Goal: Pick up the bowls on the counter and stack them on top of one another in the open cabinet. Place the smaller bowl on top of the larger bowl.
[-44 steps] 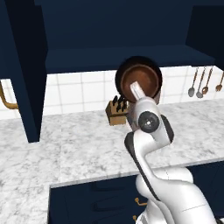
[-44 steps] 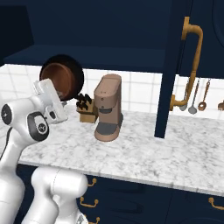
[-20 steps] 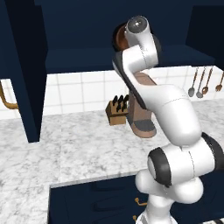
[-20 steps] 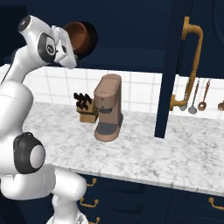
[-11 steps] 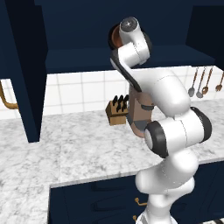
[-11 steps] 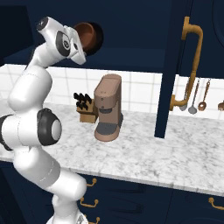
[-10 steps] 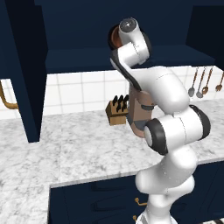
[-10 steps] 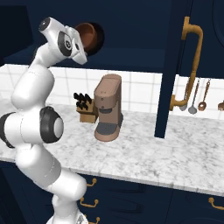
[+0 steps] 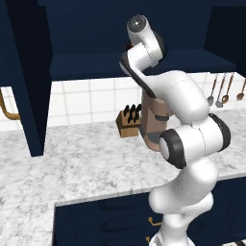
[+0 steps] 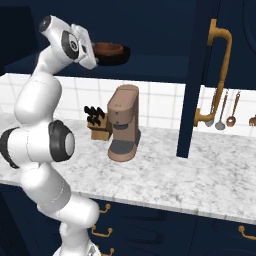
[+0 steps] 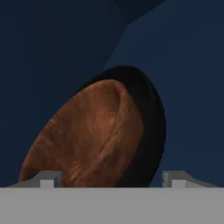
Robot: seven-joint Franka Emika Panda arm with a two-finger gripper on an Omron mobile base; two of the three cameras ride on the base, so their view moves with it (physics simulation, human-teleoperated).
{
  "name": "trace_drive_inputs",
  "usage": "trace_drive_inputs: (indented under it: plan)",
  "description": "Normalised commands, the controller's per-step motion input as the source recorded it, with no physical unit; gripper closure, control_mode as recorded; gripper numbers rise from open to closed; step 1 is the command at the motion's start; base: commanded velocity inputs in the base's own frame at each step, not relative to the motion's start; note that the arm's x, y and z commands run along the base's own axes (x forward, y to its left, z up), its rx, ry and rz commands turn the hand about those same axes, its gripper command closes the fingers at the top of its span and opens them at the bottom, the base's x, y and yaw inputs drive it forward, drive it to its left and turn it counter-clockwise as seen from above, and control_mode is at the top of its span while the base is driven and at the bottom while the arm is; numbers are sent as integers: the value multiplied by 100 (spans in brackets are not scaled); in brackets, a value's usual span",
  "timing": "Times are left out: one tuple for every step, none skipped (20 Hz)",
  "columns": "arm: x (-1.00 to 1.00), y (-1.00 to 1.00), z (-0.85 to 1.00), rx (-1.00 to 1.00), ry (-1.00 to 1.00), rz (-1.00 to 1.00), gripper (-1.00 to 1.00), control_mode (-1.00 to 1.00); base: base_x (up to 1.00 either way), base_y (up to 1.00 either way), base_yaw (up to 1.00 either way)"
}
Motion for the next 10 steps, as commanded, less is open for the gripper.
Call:
trace_drive_inputs:
  plan:
    - [-100, 0, 0, 0, -33, 0, -100, -100, 0, 0, 0]
    - [-100, 0, 0, 0, -35, 0, -100, -100, 0, 0, 0]
    - [-100, 0, -1, -1, -40, 0, -100, -100, 0, 0, 0]
    - [-100, 0, -33, -1, -40, 0, -100, -100, 0, 0, 0]
    - [-100, 0, -61, 0, -41, 0, -100, -100, 0, 0, 0]
    - [-100, 0, -80, 0, -39, 0, -100, -100, 0, 0, 0]
    - [-100, -1, -94, 0, -37, 0, -100, -100, 0, 0, 0]
    - [-100, -11, -100, 0, -33, 0, -100, -100, 0, 0, 0]
    - [-100, -21, -100, 0, -24, 0, -100, -100, 0, 0, 0]
    - [-100, -27, -100, -3, -16, 0, -100, -100, 0, 0, 0]
